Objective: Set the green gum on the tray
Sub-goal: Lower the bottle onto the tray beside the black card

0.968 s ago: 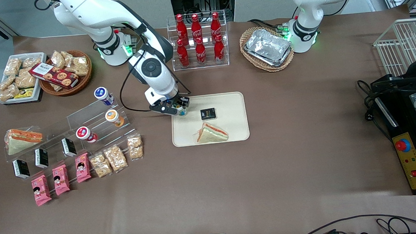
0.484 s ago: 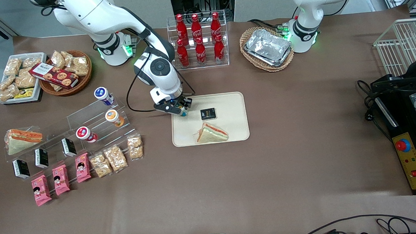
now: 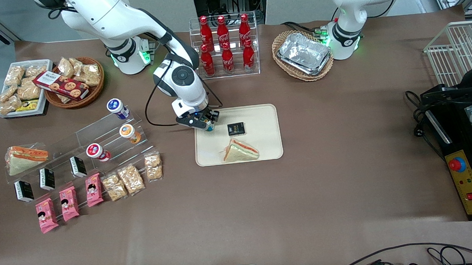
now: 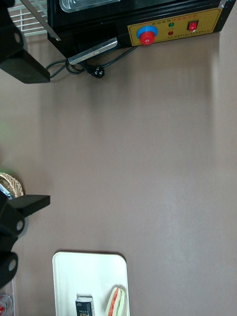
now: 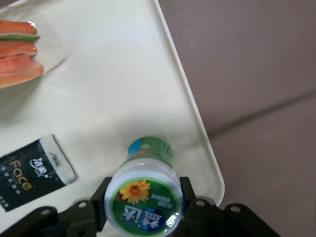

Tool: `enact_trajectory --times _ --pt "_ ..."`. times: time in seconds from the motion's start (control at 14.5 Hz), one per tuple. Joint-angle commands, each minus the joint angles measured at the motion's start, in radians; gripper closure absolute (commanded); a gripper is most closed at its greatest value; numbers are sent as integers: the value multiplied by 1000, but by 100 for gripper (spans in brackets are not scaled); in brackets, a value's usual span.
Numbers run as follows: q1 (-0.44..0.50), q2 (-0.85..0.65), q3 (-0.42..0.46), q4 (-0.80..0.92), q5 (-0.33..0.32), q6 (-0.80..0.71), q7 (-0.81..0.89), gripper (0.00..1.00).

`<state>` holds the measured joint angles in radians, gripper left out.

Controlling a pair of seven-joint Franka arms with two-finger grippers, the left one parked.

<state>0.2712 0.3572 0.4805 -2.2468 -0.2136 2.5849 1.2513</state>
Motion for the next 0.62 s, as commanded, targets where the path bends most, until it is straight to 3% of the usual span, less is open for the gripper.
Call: enact_trajectory --times 0.0,0.07,0.21,0.55 --pt "0 26 3 4 -30 34 33 53" --pt "0 26 3 4 -30 34 39 24" --pt "0 26 3 4 -30 34 45 3" --pt "-3 22 3 6 -30 34 45 0"
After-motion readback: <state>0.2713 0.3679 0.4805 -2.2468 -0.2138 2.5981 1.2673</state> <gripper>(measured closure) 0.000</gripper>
